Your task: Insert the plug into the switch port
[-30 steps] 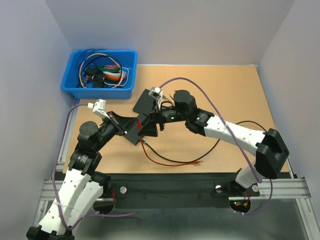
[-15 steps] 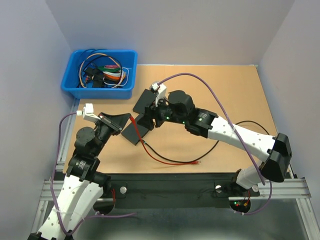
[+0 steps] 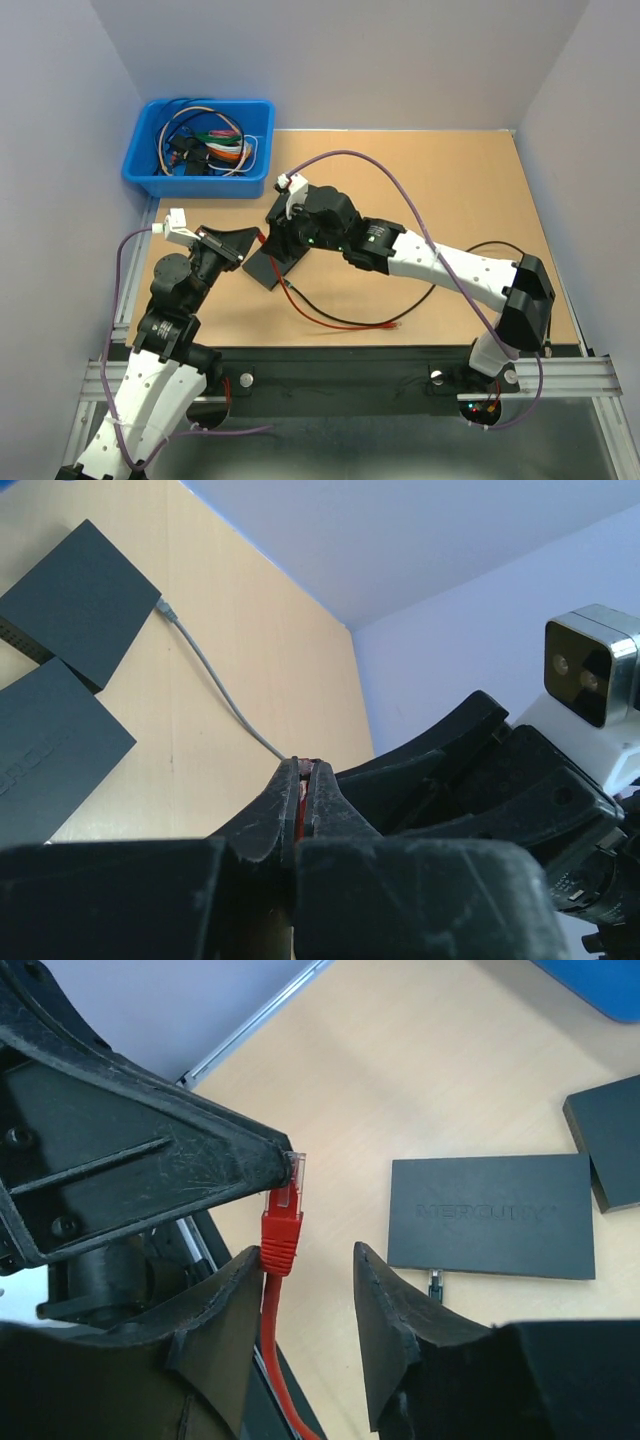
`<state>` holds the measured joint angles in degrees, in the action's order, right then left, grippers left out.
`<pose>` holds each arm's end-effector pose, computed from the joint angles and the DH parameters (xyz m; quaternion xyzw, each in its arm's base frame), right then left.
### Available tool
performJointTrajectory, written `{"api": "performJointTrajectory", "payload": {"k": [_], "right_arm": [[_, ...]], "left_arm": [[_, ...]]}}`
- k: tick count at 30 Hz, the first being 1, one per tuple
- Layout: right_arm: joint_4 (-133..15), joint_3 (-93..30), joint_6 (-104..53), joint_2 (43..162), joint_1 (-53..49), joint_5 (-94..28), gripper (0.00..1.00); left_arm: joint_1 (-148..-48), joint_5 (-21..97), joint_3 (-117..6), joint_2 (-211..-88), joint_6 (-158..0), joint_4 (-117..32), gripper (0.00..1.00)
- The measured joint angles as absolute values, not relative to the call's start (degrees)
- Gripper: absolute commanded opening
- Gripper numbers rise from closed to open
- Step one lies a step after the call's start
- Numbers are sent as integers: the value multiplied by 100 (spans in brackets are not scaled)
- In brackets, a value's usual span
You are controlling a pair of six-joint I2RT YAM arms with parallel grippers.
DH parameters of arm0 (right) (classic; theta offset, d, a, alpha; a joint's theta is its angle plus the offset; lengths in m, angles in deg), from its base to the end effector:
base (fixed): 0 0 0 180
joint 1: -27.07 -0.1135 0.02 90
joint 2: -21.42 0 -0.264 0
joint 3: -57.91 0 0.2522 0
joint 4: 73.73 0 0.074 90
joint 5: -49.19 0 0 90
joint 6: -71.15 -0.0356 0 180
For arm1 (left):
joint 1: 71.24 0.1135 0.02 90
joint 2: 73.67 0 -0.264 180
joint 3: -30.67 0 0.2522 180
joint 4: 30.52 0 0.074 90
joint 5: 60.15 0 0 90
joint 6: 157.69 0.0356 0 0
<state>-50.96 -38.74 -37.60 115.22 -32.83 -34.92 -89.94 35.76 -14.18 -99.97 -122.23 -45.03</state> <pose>0.1936 0.3412 0.3522 -0.3150 0.7551 0.3959 0.4169 0.1234 -0.0457 0.3184 -0.1736 0.6594 -0.4640 0.5654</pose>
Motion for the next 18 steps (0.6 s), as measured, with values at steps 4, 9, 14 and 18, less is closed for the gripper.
{"api": "performJointTrajectory", "payload": {"k": [4, 9, 14, 18], "right_arm": [[-5091, -3874, -3762, 11553, -3331, -3616, 37], [-5006, -4034, -3757, 11577, -3407, -3721, 24], [-4975, -4132, -3766, 11618, -3449, -3800, 10], [-4991, -4132, -3768, 11684, -3451, -3828, 2]], "left_arm": [[-8994, 3555, -1377, -9964, -12219, -4540, 0], [-8994, 3537, -1359, -9964, -12219, -4543, 0], [-8992, 3491, -1359, -9929, -12210, -4516, 0], [-8992, 3436, -1339, -9927, -12197, -4591, 0]]}}
